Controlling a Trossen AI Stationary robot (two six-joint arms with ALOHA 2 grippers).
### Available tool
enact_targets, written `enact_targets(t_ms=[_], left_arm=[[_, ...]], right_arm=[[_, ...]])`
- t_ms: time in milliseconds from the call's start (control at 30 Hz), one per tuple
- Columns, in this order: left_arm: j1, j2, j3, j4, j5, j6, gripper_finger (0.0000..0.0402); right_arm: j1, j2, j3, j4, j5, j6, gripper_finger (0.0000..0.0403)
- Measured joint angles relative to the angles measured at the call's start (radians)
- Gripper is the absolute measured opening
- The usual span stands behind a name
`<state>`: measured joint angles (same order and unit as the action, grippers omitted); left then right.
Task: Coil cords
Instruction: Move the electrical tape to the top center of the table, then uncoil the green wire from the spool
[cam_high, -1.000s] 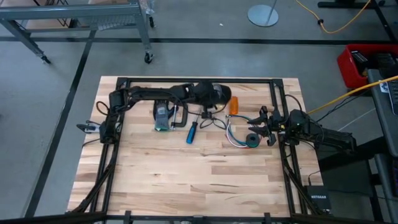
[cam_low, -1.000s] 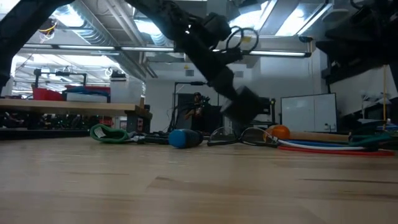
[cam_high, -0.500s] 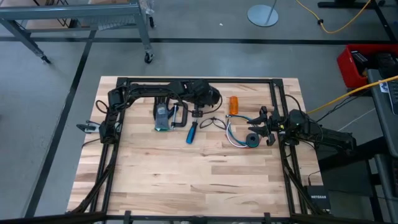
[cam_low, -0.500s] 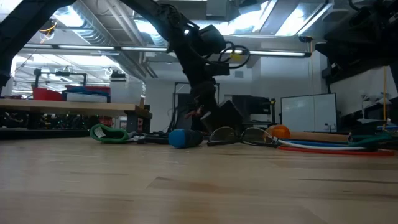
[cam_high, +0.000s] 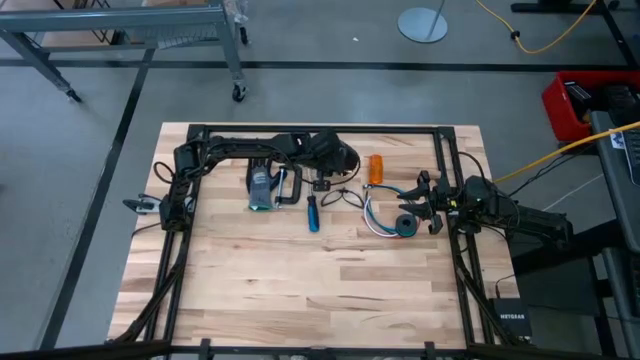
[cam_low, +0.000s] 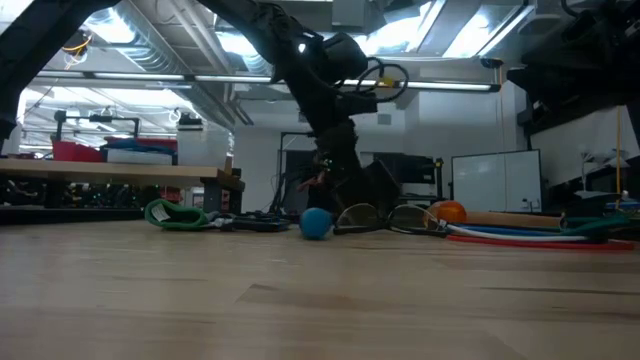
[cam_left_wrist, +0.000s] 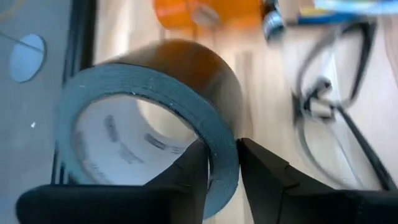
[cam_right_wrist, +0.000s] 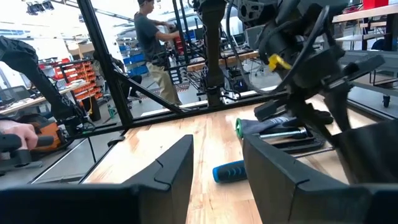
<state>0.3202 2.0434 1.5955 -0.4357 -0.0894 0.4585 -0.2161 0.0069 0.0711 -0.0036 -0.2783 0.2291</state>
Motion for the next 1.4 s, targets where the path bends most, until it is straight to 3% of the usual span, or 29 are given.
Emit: enact_targets(t_ms=[400,600,700,833,1167,1400], left_arm=[[-0.006,0.0,0.002,0.163,-0.003,-0.049,0.0143],[-0.017,-0.018,0.003,0.185,-0.109,-0.012,0.0153],[-0.028,-0.057,0.004,0.171,-0.159,0.009,0.0145],[-0.055,-0.12,0.006,0.101,-0.159,-0.002,0.0133],[-0.184,-0.165,0.005,-0.011,-0.147,-0.27,0.0127],[-0.282,-0.161,-0.041,-0.006,-0.146,-0.241,0.0127]], right_arm=[[0.0,0.0,0.0,0.0,0.001,0.002,0.0143],[0.0,0.0,0.008,-0.012,0.001,0.002,0.0143],[0.0,0.0,0.074,-0.139,0.003,0.002,0.0143],[0.0,0.001,0.217,-0.447,0.047,0.008,0.0143],[0.0,0.021,0.29,-0.545,-0.017,0.152,0.0143],[0.0,0.114,0.29,-0.645,-0.152,0.348,0.0143]])
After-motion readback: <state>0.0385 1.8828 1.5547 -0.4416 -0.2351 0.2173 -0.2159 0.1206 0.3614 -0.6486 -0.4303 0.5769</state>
